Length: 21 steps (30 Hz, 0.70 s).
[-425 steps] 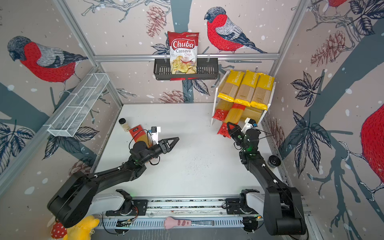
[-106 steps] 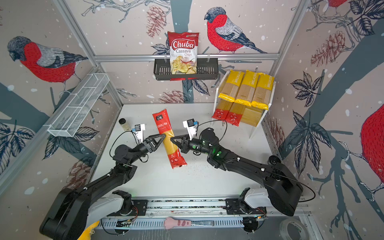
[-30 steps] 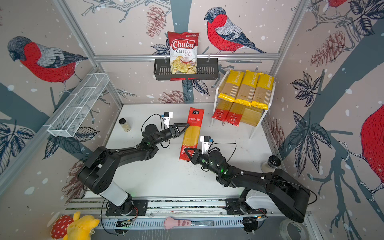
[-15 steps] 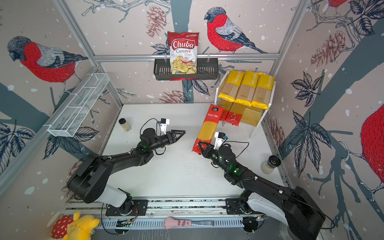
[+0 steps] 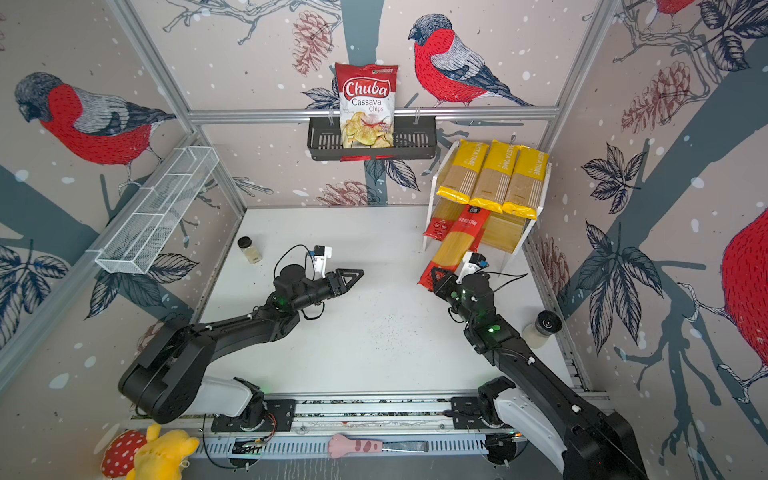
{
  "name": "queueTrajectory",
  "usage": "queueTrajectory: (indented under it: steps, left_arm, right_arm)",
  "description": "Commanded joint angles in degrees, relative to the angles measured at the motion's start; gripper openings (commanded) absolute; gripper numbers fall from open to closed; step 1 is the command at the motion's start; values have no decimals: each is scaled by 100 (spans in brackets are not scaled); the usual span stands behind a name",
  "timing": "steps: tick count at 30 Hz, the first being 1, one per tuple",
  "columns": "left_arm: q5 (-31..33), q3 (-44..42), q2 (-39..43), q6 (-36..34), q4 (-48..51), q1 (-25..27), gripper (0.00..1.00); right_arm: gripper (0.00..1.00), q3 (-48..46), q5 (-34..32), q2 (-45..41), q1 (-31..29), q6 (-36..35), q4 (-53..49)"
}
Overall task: Place and organize the pasta boxes and bags onto the shelf
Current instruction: 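Lower the pack into the shelf's lower tier beside the red packs with the right gripper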
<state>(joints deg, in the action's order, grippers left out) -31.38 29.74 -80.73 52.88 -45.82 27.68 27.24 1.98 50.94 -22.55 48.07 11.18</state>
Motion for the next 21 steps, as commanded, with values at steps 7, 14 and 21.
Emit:
queueTrajectory:
  steps: [7, 14, 21]
  left_arm:
    - [114, -194, 42, -129, -29, -9, 65]
    - [87, -332, 67, -50, -164, 0, 65]
    - [71, -422, -63, 26, -351, 9, 65]
  right_arm:
    - [3, 641, 931, 555, 1334, -791, 295]
    - [3, 1169, 855, 1054, 1852, -1167, 42]
    - [4, 1563, 720, 1663, 2137, -1348, 119]
